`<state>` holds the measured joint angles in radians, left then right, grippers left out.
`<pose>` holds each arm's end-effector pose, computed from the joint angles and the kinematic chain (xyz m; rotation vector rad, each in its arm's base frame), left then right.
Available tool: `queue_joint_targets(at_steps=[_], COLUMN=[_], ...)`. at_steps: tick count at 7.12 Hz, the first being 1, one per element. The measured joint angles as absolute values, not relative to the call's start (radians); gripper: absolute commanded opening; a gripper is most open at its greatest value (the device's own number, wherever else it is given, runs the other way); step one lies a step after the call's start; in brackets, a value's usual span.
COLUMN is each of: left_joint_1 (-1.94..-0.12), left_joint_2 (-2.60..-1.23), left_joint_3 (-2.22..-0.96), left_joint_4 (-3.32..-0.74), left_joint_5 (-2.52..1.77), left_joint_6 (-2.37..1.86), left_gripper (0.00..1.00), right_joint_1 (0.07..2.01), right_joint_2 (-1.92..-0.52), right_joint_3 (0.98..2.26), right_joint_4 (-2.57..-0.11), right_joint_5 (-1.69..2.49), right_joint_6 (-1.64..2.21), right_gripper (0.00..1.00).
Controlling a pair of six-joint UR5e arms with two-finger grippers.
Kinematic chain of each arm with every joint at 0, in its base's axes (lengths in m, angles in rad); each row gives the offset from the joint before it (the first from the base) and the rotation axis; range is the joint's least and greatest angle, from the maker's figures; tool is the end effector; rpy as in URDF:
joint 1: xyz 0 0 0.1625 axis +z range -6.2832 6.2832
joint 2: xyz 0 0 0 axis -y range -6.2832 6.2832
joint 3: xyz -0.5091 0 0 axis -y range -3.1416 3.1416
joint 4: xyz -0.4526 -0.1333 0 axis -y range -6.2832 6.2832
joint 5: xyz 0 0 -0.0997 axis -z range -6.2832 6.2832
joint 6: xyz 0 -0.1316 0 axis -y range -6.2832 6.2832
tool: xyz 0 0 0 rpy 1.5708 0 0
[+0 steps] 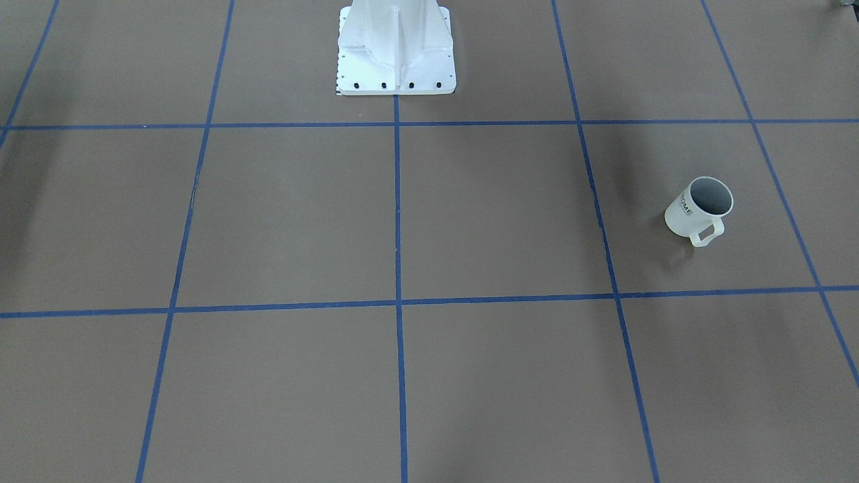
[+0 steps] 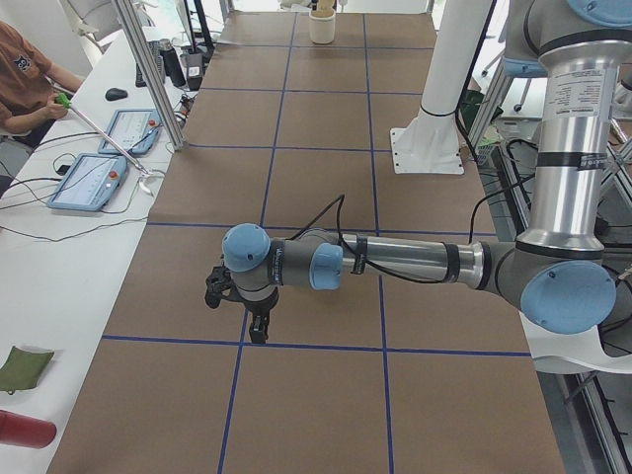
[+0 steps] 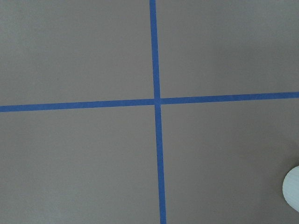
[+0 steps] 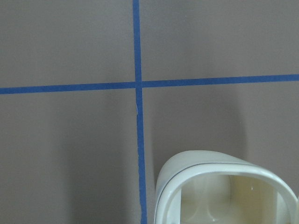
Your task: Left arm hands cup to right arm to dump lemon
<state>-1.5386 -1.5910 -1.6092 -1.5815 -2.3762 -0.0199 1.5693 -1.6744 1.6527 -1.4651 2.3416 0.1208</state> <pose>-0.0201 -0.5688 0.7290 0.0445 0.8065 0.0395 0.0409 -0.5072 0.7644 0.0326 -0.7740 0.0809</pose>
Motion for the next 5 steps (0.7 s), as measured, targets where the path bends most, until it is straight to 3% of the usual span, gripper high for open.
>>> queue_joint_targets(at_steps=[5], left_joint_1=[-1.537], left_joint_2=[-1.61], left_joint_3=[-1.618], left_joint_4=[-1.594], left_joint_5=[-2.356], left_joint_6=[-0.017], left_gripper=[1.0], right_joint_1=[1.569], right_joint_2=[-1.667], right_joint_3=[1.661], right_joint_4=[-1.464], right_joint_5=[2.343], right_joint_6=[0.121], right_gripper=[1.0])
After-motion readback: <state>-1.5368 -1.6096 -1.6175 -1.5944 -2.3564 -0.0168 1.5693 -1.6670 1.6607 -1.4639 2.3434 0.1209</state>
